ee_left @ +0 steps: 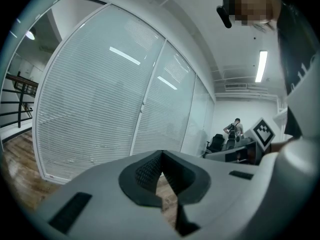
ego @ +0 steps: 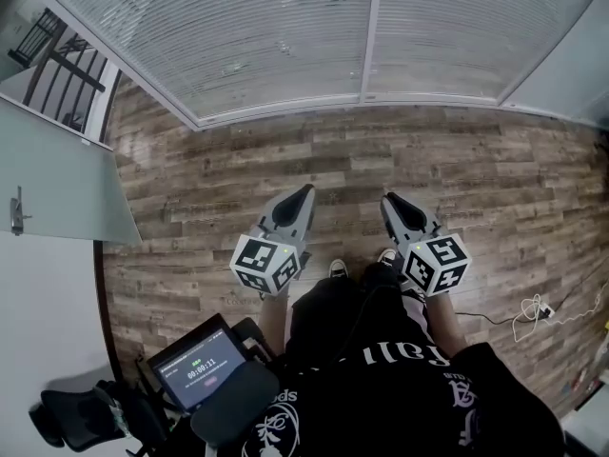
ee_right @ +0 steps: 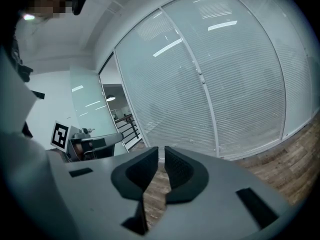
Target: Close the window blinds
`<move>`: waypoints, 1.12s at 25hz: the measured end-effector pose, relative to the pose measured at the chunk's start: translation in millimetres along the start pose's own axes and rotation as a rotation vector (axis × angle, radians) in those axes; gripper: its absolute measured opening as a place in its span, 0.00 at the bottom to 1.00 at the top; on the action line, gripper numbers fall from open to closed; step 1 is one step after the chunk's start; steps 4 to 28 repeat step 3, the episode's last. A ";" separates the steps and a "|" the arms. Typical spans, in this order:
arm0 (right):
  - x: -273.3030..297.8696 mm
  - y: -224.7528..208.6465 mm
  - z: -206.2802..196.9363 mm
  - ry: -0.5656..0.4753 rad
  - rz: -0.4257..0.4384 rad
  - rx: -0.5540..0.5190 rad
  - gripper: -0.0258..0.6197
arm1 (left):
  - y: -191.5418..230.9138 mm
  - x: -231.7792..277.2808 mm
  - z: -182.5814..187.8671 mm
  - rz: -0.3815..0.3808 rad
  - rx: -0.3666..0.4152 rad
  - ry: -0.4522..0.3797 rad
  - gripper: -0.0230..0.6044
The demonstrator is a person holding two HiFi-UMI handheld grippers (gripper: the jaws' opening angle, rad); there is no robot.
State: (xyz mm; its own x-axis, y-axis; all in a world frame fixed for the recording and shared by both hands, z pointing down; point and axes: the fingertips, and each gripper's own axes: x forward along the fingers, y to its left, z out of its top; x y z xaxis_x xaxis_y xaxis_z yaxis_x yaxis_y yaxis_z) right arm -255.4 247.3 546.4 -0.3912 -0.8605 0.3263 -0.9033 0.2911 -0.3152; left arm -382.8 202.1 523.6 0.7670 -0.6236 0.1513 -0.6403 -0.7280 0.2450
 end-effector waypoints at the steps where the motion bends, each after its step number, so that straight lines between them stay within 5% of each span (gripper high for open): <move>1: -0.6 -1.7 0.9 0.000 0.001 -0.001 0.12 | -2.1 3.3 0.1 -0.003 0.000 0.002 0.04; 28: -2.1 -5.4 2.3 0.002 0.003 -0.002 0.12 | -6.8 9.9 0.1 -0.011 0.001 0.007 0.04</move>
